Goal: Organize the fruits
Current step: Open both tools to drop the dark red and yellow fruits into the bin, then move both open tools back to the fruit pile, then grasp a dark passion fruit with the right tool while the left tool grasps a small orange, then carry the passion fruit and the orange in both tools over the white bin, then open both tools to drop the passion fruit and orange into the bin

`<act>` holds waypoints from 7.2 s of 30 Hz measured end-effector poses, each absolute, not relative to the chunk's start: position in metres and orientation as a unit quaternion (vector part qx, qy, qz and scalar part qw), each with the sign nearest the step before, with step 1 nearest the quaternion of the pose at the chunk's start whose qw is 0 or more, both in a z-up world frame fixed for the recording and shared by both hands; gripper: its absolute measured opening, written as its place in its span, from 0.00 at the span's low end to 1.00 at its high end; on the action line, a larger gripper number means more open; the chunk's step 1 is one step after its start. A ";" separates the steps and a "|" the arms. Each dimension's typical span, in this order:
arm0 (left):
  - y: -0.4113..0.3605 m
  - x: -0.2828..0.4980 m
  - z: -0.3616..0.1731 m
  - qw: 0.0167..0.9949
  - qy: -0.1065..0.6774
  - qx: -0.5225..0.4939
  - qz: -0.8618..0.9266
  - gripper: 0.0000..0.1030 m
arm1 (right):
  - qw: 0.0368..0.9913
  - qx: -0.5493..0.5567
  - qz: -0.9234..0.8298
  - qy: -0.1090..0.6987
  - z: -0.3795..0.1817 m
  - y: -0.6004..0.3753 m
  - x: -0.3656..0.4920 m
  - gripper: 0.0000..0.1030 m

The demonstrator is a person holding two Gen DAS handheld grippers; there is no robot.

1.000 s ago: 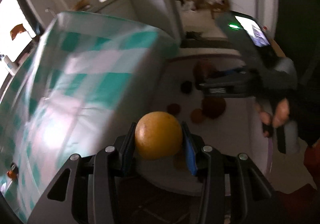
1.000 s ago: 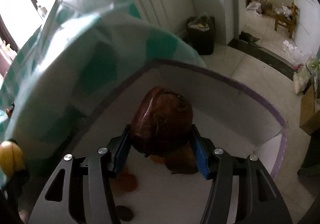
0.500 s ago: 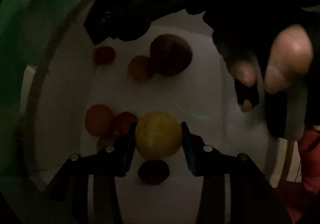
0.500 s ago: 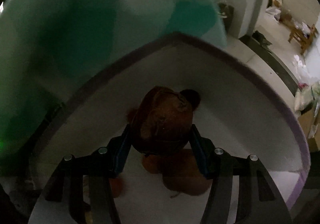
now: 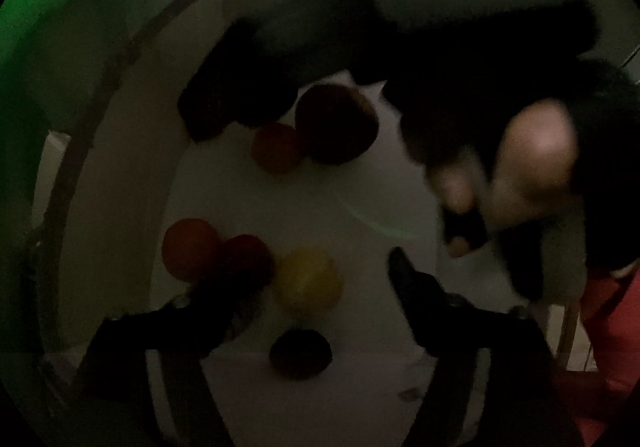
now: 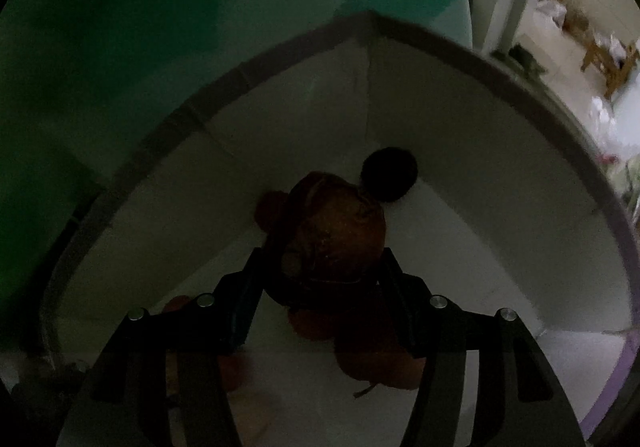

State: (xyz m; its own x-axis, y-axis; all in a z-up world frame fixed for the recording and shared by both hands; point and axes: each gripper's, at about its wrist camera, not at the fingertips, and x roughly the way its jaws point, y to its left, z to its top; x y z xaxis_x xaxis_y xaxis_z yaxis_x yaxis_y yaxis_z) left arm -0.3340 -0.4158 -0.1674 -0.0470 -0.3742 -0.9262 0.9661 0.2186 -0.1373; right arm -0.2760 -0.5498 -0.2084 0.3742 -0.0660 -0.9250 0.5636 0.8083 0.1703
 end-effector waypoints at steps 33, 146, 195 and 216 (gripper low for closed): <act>-0.012 -0.058 0.072 0.953 0.260 0.012 -0.156 0.98 | 0.929 0.040 0.085 0.357 0.026 -0.215 -0.063 0.85; 0.034 -0.080 0.059 0.938 0.335 -0.077 -0.048 0.34 | 0.940 0.064 0.124 0.311 0.028 -0.175 -0.094 0.39; -0.295 -0.291 0.008 0.794 0.335 0.265 -0.433 0.34 | 0.889 0.173 -0.163 0.392 -0.082 -0.478 -0.356 0.40; -0.444 -0.287 -0.177 0.648 0.453 0.404 -0.460 0.35 | 0.780 0.129 -0.162 0.590 -0.206 -0.473 -0.341 0.40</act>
